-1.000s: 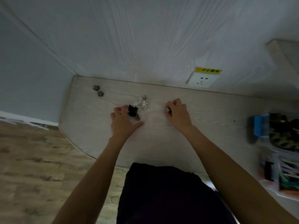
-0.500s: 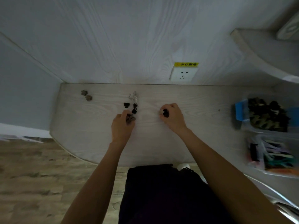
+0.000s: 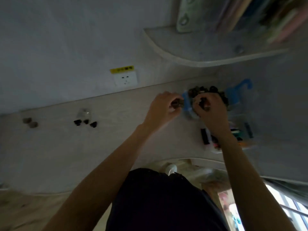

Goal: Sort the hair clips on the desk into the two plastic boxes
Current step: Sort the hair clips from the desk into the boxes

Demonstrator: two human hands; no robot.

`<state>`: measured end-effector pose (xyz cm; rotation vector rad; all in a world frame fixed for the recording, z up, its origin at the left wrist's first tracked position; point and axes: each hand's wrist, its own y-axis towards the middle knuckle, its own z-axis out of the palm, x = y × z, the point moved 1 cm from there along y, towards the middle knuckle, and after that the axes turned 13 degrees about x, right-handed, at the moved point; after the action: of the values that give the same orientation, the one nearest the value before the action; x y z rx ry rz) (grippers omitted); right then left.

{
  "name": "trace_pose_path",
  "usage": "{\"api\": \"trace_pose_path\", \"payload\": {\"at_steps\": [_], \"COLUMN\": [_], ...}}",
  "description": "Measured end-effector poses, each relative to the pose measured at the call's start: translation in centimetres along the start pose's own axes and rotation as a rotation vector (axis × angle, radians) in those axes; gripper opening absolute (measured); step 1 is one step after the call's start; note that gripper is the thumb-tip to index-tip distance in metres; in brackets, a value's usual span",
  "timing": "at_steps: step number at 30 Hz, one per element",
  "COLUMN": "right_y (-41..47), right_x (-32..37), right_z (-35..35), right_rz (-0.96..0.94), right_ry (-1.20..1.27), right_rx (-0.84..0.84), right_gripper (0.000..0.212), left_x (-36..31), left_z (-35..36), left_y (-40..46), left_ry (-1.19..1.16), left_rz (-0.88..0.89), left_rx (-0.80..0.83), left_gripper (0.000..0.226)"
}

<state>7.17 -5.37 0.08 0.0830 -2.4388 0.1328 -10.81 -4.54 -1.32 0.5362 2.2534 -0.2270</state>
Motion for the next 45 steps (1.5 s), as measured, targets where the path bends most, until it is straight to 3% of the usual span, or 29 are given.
{"api": "trace_pose_path", "payload": {"at_steps": [6,9,13,16,20,24,27,30,33,36,41,45], "right_y": [1.7,2.2,2.1,1.7,0.6,-0.1,-0.1,0.7,1.4,2.3,3.4,4.6], "right_x": [-5.9,-7.8,-8.7,-6.5,-0.8,4.0,6.9,9.6,12.5,14.9,18.4,19.6], "right_z": [-5.6,-6.5,-5.8,-4.0,0.0,6.3,11.5,16.1,20.8,24.6,29.0,30.7], "right_rz": [0.093,0.147,0.162,0.043,-0.278,-0.429,-0.418,-0.346,-0.229,-0.151,-0.155,-0.103], "right_ry": [-0.229,-0.332,-0.357,-0.297,-0.346,-0.33,-0.268,-0.171,-0.078,-0.097,-0.039,-0.047], "right_rx": [0.067,0.19,0.17,0.066,-0.009,0.27,0.514,0.686,0.813,0.853,0.723,0.725], "right_gripper": [0.024,0.035,0.04,0.031,0.022,0.027,0.039,0.053,0.069,0.079,0.063,0.092], "left_x": [-2.6,-2.3,-1.9,-0.6,2.2,6.6,9.6,13.5,17.0,20.4,26.7,30.6], "left_z": [5.2,6.7,6.7,5.6,2.5,-1.0,-3.8,-6.2,-8.7,-11.1,-17.0,-20.1], "left_y": [6.1,6.0,4.7,3.0,-2.0,-8.8,-14.5,-18.9,-22.4,-24.8,-26.6,-25.4], "left_ry": [0.148,0.176,0.339,0.36,0.405,0.403,0.272,0.013,-0.176,-0.174,-0.088,-0.076], "left_rz": [0.008,-0.01,0.105,0.23,0.202,-0.042,-0.42,-0.761,-0.939,-1.027,-1.109,-1.15], "left_rx": [0.19,0.209,0.191,0.146,-0.071,-0.287,-0.465,-0.457,-0.416,-0.417,-0.43,-0.24], "left_gripper": [0.03,0.038,0.027,0.02,0.021,0.019,0.019,0.034,0.059,0.077,0.102,0.117]}}
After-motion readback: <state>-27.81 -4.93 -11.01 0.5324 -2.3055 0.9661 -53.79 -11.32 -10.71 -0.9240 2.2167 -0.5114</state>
